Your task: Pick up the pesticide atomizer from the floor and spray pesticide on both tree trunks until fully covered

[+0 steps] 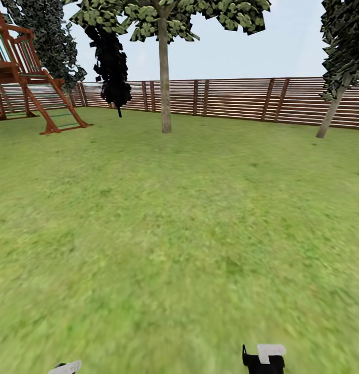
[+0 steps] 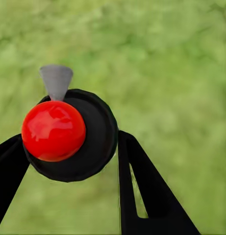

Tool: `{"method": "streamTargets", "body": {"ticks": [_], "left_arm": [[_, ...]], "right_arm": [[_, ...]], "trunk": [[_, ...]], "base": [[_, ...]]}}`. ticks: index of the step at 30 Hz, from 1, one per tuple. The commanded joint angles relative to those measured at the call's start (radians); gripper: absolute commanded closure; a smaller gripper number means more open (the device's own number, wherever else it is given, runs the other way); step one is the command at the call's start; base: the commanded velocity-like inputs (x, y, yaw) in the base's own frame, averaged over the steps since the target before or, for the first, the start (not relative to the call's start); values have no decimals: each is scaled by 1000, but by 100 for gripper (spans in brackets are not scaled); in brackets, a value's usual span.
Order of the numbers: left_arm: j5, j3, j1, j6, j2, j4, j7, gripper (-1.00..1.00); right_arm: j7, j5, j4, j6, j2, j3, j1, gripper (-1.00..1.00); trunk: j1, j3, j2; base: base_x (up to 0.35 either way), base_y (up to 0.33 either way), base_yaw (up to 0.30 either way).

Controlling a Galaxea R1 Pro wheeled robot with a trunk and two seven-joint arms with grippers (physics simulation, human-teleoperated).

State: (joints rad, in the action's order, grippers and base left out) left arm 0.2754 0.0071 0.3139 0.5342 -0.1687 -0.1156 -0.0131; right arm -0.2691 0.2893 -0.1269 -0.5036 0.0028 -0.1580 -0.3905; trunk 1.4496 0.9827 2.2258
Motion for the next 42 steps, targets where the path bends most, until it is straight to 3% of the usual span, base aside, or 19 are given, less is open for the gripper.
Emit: {"method": "streamTargets", "body": {"ticks": [1,42], "left_arm": [[2,1,1,3,0,1,-1,100],[2,2,1,4,0,1,-1,100]], "right_arm": [[-4,10,1,-3,0,-6,-1,-100],[-2,8,3,-3,2,-6,-1,-100]], "trunk": [[0,1,0],[0,1,0]], "base": [[338,0,0],[338,0,0]]}}
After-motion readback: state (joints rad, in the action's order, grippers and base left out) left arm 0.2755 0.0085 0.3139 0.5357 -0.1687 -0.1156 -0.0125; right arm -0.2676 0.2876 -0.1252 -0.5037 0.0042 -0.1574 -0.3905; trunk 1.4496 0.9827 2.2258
